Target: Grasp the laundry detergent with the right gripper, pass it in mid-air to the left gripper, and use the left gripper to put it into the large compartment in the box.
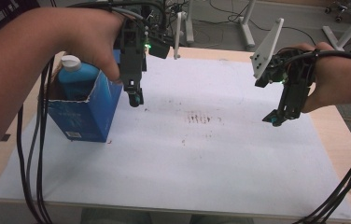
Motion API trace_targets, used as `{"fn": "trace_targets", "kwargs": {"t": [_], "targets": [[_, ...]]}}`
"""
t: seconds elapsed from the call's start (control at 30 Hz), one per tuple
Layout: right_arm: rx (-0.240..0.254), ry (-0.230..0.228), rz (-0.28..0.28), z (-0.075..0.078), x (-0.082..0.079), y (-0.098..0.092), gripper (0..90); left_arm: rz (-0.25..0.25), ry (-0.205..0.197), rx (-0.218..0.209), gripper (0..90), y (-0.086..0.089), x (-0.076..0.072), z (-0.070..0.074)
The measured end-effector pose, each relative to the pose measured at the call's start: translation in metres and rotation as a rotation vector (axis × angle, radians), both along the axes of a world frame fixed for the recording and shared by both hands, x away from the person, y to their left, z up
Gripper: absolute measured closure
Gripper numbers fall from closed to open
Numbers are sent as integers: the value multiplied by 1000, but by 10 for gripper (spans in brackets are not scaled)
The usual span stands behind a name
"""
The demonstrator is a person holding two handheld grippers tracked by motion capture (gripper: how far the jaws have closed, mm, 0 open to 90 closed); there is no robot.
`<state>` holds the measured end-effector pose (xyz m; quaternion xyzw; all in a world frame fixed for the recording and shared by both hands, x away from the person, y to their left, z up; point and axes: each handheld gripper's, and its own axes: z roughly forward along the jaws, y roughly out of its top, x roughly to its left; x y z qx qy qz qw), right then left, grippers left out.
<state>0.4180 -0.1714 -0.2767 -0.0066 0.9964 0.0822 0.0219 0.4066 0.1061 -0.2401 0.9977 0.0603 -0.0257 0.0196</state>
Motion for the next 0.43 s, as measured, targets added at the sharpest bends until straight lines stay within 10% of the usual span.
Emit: {"fn": "trace_targets", "kwargs": {"t": [0.43], "targets": [[13, -11, -1, 2, -2, -1, 7, 7, -7, 2, 16, -2, -3, -1]]}}
